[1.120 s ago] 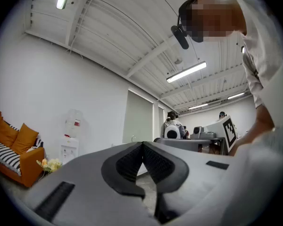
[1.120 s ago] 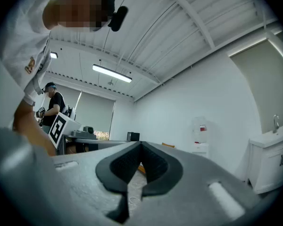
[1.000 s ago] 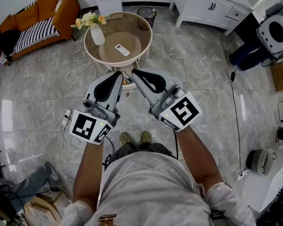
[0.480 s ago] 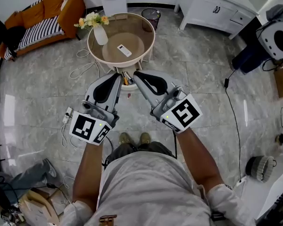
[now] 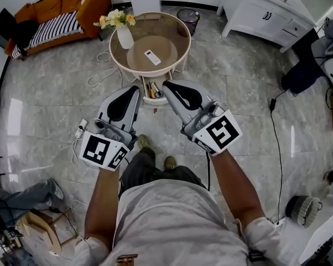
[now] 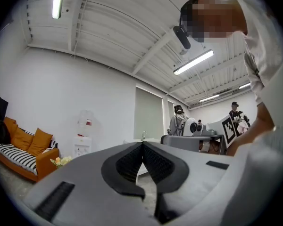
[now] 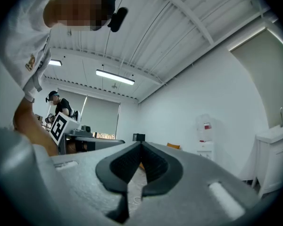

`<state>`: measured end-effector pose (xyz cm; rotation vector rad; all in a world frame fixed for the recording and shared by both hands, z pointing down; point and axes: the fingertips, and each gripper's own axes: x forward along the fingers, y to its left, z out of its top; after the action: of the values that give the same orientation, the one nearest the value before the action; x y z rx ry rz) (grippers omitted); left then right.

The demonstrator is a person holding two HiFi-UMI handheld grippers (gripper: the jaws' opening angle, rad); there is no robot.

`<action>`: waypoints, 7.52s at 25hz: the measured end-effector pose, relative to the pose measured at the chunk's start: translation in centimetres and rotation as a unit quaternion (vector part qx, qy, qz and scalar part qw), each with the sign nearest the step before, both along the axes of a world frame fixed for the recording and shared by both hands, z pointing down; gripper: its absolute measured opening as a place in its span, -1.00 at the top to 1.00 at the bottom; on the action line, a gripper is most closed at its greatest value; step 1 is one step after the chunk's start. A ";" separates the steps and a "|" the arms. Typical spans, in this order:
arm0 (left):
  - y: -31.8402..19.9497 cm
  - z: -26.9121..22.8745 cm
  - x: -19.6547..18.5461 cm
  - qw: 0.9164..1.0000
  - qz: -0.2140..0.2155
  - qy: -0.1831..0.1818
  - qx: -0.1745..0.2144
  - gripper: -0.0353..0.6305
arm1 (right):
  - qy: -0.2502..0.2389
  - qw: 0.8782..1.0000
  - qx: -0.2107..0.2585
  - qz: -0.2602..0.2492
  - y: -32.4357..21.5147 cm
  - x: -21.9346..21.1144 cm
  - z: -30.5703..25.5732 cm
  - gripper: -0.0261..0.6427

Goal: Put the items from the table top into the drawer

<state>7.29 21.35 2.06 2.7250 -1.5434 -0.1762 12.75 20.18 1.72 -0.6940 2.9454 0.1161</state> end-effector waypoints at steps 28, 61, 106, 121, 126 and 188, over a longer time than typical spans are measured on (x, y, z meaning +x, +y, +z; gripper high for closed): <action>-25.5 8.2 -14.9 0.997 0.075 -0.003 -0.025 0.89 | 0.092 0.992 -0.028 0.078 -24.8 -15.2 8.5 0.92; -37.4 28.1 -16.7 0.986 0.081 -0.001 -0.143 0.89 | 0.234 0.952 -0.161 0.115 -37.3 -16.3 34.6 0.59; -35.5 42.7 -16.7 0.972 0.083 0.000 -0.221 0.89 | 0.396 0.852 -0.318 0.123 -40.1 -14.5 59.0 0.24; -33.3 43.6 -15.9 0.969 0.105 0.000 -0.222 0.89 | 0.329 0.882 -0.291 0.169 -37.1 -13.4 55.5 0.24; -32.5 44.3 -15.3 0.969 0.106 0.001 -0.222 0.89 | 0.312 0.893 -0.279 0.167 -34.3 -13.2 53.6 0.24; -29.7 69.0 -11.4 0.987 0.091 -0.064 -0.112 0.89 | 0.430 0.843 -0.317 0.067 -31.0 -7.8 87.2 0.24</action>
<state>-4.14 -8.33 71.08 2.7204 -1.2399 0.1682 4.98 -10.86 88.91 -1.1777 3.8093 -0.7882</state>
